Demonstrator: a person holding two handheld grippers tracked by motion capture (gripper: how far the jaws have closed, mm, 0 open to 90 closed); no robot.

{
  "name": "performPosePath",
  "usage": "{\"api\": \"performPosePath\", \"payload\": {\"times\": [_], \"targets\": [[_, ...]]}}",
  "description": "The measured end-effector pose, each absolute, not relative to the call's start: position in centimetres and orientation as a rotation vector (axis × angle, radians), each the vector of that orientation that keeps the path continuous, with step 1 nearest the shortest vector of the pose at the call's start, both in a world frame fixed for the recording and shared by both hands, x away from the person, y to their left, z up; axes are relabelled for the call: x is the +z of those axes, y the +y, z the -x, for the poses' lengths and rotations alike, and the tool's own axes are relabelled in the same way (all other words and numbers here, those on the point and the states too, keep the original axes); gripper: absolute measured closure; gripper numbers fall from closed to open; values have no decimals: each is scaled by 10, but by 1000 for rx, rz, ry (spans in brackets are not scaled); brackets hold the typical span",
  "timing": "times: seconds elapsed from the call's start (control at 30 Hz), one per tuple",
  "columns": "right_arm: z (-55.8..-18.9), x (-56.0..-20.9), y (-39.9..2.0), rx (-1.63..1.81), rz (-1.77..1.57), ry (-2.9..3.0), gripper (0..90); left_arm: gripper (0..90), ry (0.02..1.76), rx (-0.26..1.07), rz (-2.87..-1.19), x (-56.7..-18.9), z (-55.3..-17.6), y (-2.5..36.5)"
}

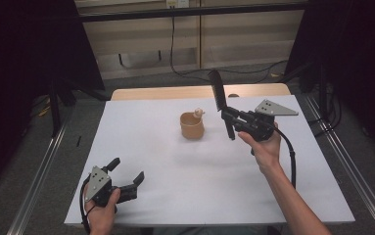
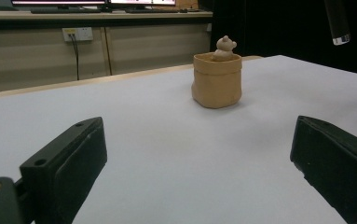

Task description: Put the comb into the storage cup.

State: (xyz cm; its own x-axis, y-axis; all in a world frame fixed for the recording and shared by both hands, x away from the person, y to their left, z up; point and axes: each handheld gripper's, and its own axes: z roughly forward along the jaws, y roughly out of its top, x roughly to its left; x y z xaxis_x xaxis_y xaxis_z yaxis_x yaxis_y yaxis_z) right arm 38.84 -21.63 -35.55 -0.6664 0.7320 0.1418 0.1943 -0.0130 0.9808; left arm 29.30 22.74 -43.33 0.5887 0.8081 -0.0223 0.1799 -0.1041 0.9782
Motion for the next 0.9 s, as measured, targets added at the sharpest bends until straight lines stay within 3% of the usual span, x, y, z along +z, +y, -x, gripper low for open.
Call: {"api": "performPosePath", "payload": {"times": [0.9], "targets": [[-417, -343, -183, 1745, -933, 1811, 727, 37, 844, 633, -1620, -434, -292, 226]]}}
